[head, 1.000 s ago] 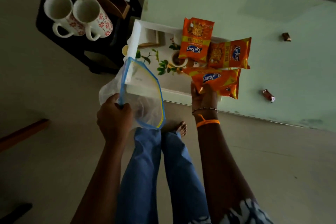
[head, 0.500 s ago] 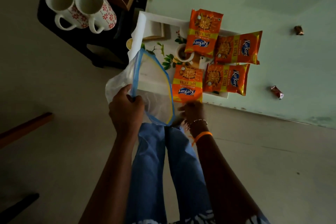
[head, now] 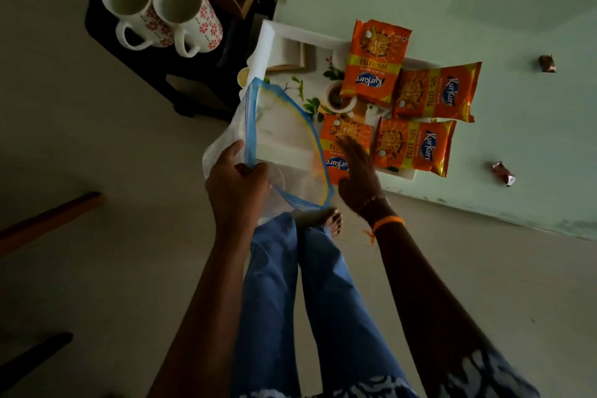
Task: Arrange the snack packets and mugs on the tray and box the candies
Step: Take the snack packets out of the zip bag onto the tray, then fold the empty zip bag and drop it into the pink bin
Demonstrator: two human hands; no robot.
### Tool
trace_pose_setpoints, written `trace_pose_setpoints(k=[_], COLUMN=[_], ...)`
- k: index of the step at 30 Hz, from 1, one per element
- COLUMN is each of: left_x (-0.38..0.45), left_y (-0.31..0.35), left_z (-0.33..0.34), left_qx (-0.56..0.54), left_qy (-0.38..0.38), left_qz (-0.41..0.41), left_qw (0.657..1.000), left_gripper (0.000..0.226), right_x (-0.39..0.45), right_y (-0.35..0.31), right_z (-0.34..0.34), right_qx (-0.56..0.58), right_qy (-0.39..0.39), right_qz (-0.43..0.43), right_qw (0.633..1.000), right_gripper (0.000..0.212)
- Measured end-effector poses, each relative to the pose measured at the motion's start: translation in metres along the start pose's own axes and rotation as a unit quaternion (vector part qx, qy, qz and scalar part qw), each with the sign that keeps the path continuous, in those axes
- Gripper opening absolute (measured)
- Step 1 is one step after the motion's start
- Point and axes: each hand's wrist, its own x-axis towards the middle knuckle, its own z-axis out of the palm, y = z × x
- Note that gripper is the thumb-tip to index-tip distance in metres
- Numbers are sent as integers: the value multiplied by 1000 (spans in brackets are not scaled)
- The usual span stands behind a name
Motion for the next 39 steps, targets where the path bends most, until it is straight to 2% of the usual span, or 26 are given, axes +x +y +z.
trace_pose_setpoints(k=[2, 4, 5, 7, 10, 12, 13, 14, 15, 17, 19, 21, 22, 23, 24, 25, 27, 28, 29, 31, 33, 36, 38, 39], left_x=[3, 5, 6, 6, 6, 15, 21, 29, 39, 59, 73, 78, 78, 74, 68, 63, 57, 56, 55, 56, 53, 48, 51, 53], left_y=[7, 16, 20, 28, 39, 41, 39, 38, 32, 18, 7, 1, 0, 0, 2, 3, 3, 4, 5, 11, 19, 31, 38, 42], left_z=[0, 0, -1, -3, -11, -24, -32, -41, -49, -62, -69, -67, -64, -60, -55, -50, -39, -34, -35, -32, -24, -18, -17, -18], left_qx=[-50, -109, -139, -184, -220, -256, -253, -212, -141, -3, 68, 81, 48, 7, -39, -70, -92, -96, -101, -115, -116, -113, -79, -65], left_qy=[-2, -10, -10, -8, -34, -42, -22, 11, 44, 66, -2, -144, -210, -256, -281, -284, -288, -279, -263, -223, -184, -131, -93, -103], left_qz=[-19, -47, -60, -75, -75, -69, -39, -4, 28, 22, -47, -90, -95, -93, -89, -79, -58, -50, -39, -32, 3, 50, 79, 89], left_qw=[999, 993, 988, 980, 972, 963, 966, 977, 989, 998, 997, 982, 972, 962, 955, 953, 951, 954, 959, 967, 976, 984, 989, 989], left_gripper=[55, 56, 56, 48, 33, 51, 60, 69, 79, 97, 101, 89, 73, 45, 22, 23, 18, 16, 16, 20, 23, 40, 38, 31], right_x=[-29, -49, -53, -52, -38, -23, -15, -10, -3, 7, 15, 19, 21, 24, 27, 28, 27, 25, 22, 15, 8, 2, 0, -2], right_y=[-4, -16, -25, -45, -65, -70, -69, -66, -62, -53, -46, -40, -39, -38, -38, -38, -35, -32, -28, -19, -11, -4, -5, -6], right_z=[6, 18, 25, 37, 36, 28, 21, 12, 4, -15, -32, -47, -52, -55, -58, -60, -65, -68, -69, -68, -71, -79, -91, -97], right_qx=[77, 146, 183, 278, 388, 450, 492, 537, 589, 625, 634, 655, 657, 659, 658, 662, 656, 632, 591, 517, 507, 495, 463, 454], right_qy=[-91, -184, -186, -92, 46, 58, 43, 15, -27, -85, -107, -131, -136, -130, -124, -122, -152, -171, -176, -150, -103, -42, -19, -21], right_qz=[-33, -20, 1, 64, 93, 95, 88, 91, 84, 86, 98, 103, 104, 112, 122, 132, 151, 163, 173, 182, 177, 112, 41, 27], right_qw=[992, 972, 965, 954, 916, 886, 865, 839, 803, 771, 760, 737, 734, 732, 733, 728, 724, 738, 768, 823, 837, 861, 885, 890], right_gripper=[73, 75, 76, 71, 31, 14, 24, 41, 48, 41, 44, 46, 48, 52, 54, 50, 27, 24, 31, 40, 40, 43, 40, 42])
